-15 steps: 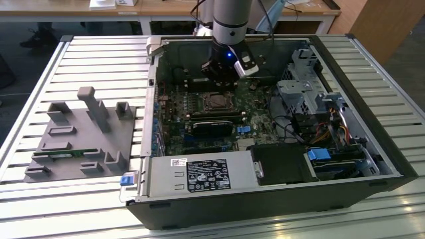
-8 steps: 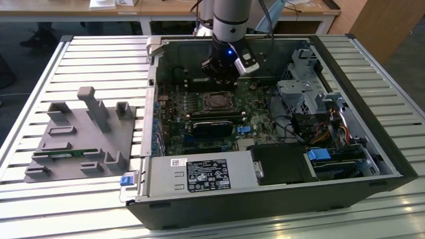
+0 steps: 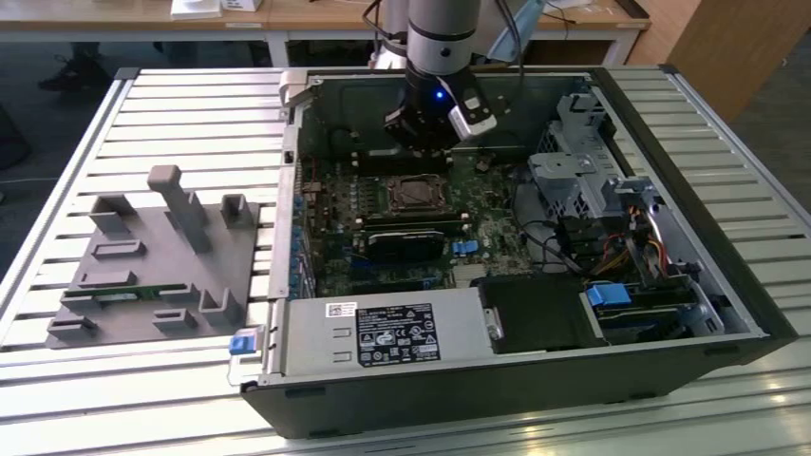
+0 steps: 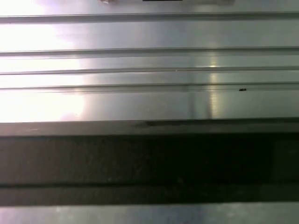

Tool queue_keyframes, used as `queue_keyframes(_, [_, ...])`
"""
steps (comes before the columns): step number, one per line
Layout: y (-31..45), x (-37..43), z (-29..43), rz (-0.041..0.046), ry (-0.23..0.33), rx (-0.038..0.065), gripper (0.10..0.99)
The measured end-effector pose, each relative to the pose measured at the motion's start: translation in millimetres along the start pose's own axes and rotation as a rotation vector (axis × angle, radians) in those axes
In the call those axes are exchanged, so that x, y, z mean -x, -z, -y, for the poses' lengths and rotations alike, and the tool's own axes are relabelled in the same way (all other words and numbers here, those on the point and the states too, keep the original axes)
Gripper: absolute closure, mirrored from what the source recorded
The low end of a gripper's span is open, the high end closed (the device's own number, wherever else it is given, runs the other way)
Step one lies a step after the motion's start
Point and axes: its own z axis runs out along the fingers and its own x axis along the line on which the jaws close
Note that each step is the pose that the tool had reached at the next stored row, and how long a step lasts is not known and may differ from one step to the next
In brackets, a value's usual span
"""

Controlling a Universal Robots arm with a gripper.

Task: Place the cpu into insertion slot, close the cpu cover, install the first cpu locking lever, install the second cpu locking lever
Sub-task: 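Install the first cpu locking lever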

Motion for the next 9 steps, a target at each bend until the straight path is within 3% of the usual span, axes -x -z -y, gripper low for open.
queue_keyframes(9, [0.1, 0.1, 3.6, 0.0001, 0.0, 0.0, 0.98])
